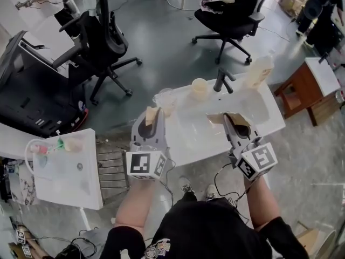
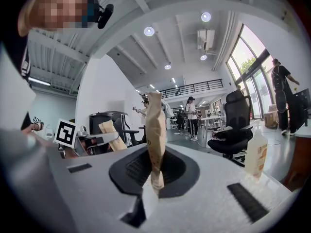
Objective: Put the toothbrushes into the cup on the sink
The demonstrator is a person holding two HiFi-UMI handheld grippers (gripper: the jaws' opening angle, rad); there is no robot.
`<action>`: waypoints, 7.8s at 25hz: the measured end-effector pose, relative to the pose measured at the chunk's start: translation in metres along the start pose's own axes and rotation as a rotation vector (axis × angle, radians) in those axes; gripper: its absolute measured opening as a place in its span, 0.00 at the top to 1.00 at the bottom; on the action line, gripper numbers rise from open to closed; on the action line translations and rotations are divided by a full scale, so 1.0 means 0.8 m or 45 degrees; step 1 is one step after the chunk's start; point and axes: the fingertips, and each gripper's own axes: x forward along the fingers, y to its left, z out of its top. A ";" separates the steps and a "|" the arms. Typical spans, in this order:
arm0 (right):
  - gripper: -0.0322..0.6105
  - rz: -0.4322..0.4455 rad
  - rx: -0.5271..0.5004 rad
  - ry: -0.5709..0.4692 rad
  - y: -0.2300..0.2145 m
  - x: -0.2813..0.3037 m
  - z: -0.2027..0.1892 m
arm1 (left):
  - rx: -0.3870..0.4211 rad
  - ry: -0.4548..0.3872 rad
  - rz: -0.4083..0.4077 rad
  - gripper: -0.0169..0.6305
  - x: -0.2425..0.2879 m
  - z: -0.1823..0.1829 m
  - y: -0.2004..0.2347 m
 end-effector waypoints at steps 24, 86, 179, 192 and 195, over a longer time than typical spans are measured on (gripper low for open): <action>0.92 -0.046 0.015 0.127 -0.046 0.003 -0.042 | 0.013 0.122 0.153 0.87 0.117 -0.148 0.082; 0.92 0.197 -0.027 -0.079 -0.088 0.040 0.031 | 0.124 0.047 0.187 0.95 -0.007 0.040 -0.060; 0.94 0.496 -0.058 -0.138 -0.073 -0.031 0.027 | -0.001 0.126 0.281 0.96 -0.095 0.007 -0.179; 0.94 0.257 -0.136 -0.064 0.130 -0.121 0.003 | 0.024 0.199 0.099 0.96 -0.251 0.012 -0.129; 0.94 0.202 -0.146 -0.038 0.173 -0.148 -0.007 | -0.004 0.215 0.030 0.96 -0.291 0.008 -0.121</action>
